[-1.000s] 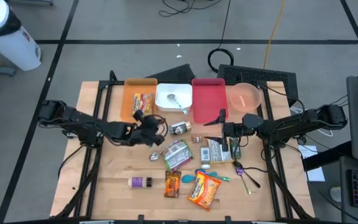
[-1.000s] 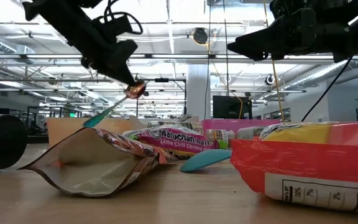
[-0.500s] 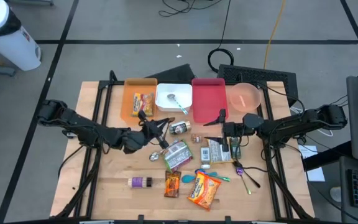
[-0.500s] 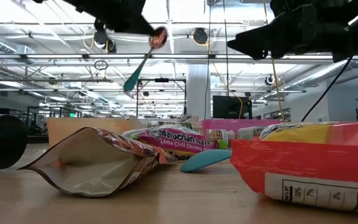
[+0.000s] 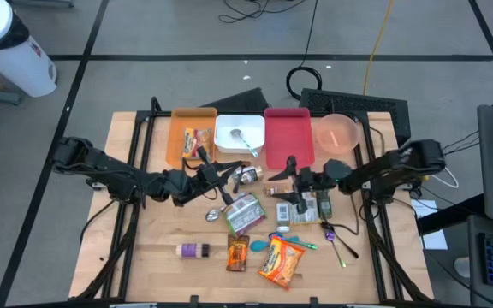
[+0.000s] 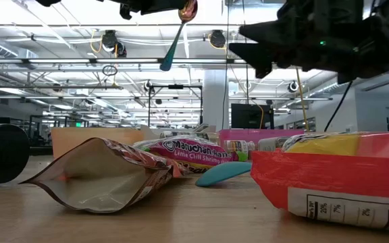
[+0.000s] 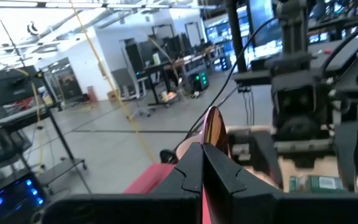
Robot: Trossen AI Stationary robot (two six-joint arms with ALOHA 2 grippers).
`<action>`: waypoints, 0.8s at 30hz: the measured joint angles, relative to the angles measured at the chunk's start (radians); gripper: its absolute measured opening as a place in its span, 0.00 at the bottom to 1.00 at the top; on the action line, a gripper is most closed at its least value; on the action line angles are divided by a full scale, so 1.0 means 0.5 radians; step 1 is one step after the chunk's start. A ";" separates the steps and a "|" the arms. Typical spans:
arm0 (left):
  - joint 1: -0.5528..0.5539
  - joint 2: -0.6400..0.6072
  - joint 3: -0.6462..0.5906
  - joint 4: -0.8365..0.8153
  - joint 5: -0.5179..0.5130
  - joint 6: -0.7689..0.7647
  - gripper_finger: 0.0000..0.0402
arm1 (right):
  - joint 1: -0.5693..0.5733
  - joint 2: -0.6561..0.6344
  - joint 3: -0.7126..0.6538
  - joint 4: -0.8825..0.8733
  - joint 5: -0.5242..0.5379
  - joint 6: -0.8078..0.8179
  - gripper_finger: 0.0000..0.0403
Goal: Pick & Place Food Item
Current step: Put the left purple spoon into the white bin
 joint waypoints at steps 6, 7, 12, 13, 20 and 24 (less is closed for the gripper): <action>0.013 0.104 0.000 0.194 0.104 0.109 0.00 | 0.001 0.311 0.234 0.030 -0.096 0.123 0.60; 0.013 0.124 0.000 0.214 0.106 0.124 0.00 | 0.001 0.347 0.269 0.043 -0.096 0.143 0.60; 0.013 0.182 0.000 0.284 0.183 0.132 0.00 | 0.000 0.492 0.409 0.085 -0.097 0.238 0.60; 0.013 0.194 0.000 0.294 0.200 0.144 0.00 | 0.000 0.511 0.428 0.102 -0.098 0.255 0.60; 0.013 0.234 0.000 0.400 0.214 0.193 0.00 | 0.008 0.563 0.497 0.111 -0.099 0.276 0.60; 0.013 0.235 0.000 0.431 0.230 0.209 0.00 | 0.008 0.560 0.499 0.115 -0.098 0.276 0.58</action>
